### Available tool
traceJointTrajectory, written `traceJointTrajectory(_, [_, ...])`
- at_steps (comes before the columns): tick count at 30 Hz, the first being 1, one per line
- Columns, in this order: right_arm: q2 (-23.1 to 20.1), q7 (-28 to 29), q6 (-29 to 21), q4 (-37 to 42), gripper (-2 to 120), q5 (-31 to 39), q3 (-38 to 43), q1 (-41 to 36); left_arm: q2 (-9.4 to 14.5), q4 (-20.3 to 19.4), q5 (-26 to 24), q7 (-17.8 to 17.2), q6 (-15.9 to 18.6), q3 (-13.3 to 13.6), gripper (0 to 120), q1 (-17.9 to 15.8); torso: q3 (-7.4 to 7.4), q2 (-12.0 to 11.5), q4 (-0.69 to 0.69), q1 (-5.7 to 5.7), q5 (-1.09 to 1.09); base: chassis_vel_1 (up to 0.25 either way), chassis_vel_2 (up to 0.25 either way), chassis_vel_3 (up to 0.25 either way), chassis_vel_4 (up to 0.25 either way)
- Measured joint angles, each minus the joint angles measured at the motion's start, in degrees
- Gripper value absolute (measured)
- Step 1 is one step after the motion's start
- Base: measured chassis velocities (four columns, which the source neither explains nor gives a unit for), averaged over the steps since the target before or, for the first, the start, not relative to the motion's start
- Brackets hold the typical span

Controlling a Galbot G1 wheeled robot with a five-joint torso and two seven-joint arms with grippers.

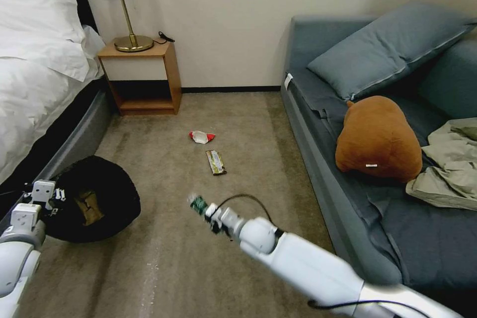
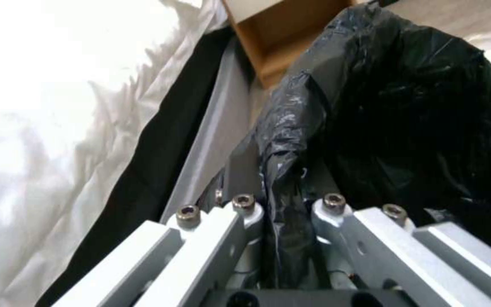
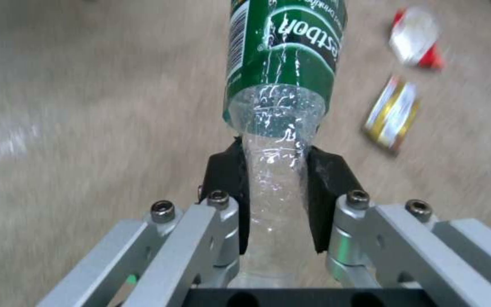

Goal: Pick up the trash bin, then pick up the garbage on the floor and place it into the trash bin.

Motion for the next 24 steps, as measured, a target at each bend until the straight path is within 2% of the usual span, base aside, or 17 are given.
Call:
traceJointTrajectory(5, [-1.76,1.24,-0.53,6.11,16,5.97,-1.83,5.20,-1.38,-2.22,1.28,-0.12,0.52,1.13,4,-0.62,0.00,0.00,0.00,0.00,0.00,0.000,0.000,0.000,0.000])
traceJointTrajectory(12, [-0.21,2.79,-0.23,9.05,16,10.16,-3.99,11.03,-2.76,-4.30,2.80,-0.14,1.23,2.40,4,-1.10,0.00,0.00,0.00,0.00,-0.01,0.000,0.000,0.000,0.000])
traceJointTrajectory(15, [3.01,3.61,1.56,8.30,16,13.00,-6.20,15.82,-3.79,-5.30,3.66,-0.21,1.59,3.12,4,-1.36,0.00,0.00,0.02,0.00,-0.02,0.000,0.000,0.000,0.000])
traceJointTrajectory(22, [6.67,4.36,3.07,5.29,16,14.87,-8.38,18.15,-4.71,-5.80,3.94,-0.37,1.65,3.45,4,-1.55,0.00,0.00,0.01,0.00,-0.02,0.000,0.000,0.000,0.000])
traceJointTrajectory(24, [9.69,4.87,4.44,1.91,16,15.50,-9.90,18.64,-5.36,-5.91,3.95,-0.68,1.64,3.53,4,-1.69,0.00,0.00,0.02,0.00,-0.02,0.000,0.000,0.000,0.000])
